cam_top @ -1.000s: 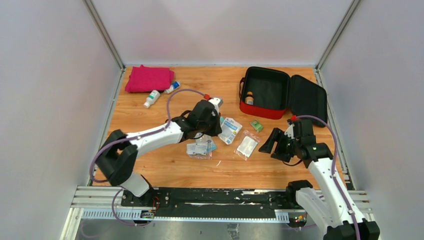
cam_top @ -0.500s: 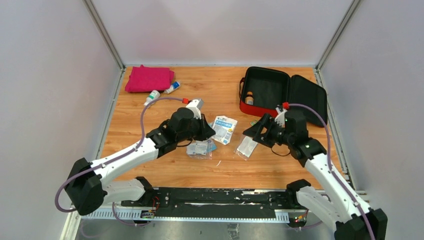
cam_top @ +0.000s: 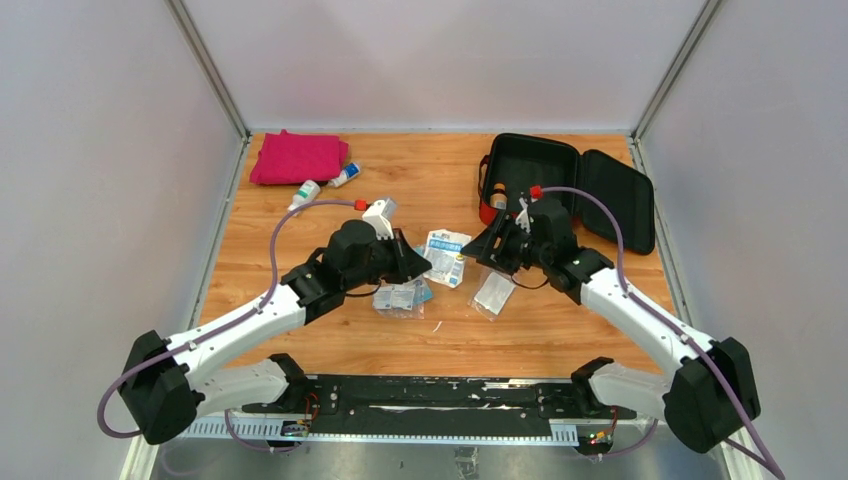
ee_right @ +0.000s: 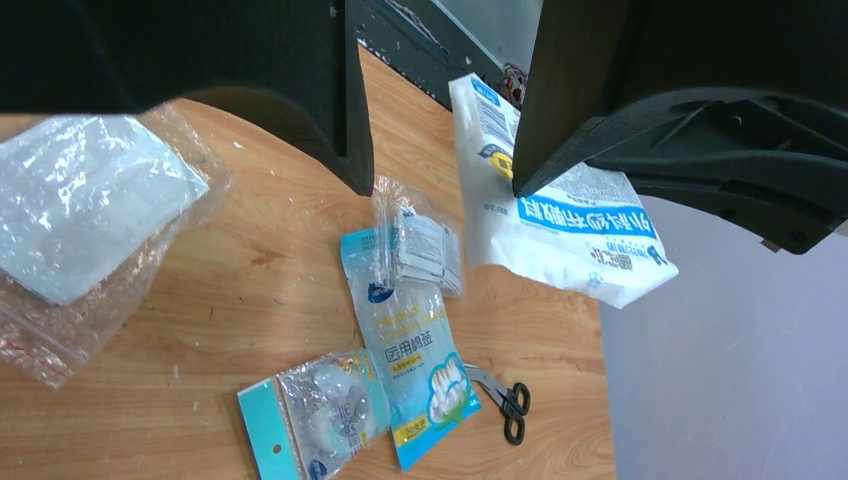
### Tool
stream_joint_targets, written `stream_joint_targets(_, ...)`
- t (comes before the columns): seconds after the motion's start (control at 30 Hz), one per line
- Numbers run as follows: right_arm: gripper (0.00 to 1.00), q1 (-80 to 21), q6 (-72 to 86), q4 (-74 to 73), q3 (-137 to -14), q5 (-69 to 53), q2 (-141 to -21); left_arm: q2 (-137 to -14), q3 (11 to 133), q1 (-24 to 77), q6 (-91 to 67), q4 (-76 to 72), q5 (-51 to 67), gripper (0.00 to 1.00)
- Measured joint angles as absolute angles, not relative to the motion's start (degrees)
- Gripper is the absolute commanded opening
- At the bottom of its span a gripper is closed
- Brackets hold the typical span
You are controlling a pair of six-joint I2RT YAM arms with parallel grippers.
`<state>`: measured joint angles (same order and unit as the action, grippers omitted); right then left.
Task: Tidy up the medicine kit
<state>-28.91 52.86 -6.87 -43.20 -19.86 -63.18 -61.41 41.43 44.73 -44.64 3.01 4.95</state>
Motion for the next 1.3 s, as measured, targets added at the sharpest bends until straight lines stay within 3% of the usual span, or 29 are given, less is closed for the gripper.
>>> stream_joint_targets(0.4,0.45,-30.2,53.6,2.0,-44.6,-24.1,-67.2,-61.3,40.7,44.7,-45.5,2.6,5.0,0.0)
stream_joint_targets(0.67,0.08,-30.3,54.0,3.5,-44.5,-24.9,-67.2,-61.2,40.7,44.7,-45.6,2.6,4.9,0.02)
stream_joint_targets(0.7,0.01,-30.4,53.8,3.4,-44.5,-24.9,-67.2,-61.2,40.7,44.7,-45.7,2.6,4.9,0.05)
stream_joint_targets(0.87,0.0,-30.5,52.4,1.5,-44.6,-23.7,-65.8,-61.2,40.8,44.3,-45.5,2.7,5.0,0.25)
stream_joint_targets(1.1,0.0,-29.4,48.0,-6.0,-48.1,-17.5,-63.4,-61.2,45.2,42.7,-42.3,6.6,4.0,0.8)
stream_joint_targets(1.3,0.0,-17.7,42.4,-12.3,-55.6,-16.0,-64.5,-56.8,48.1,41.5,-36.7,14.3,-2.3,0.87)
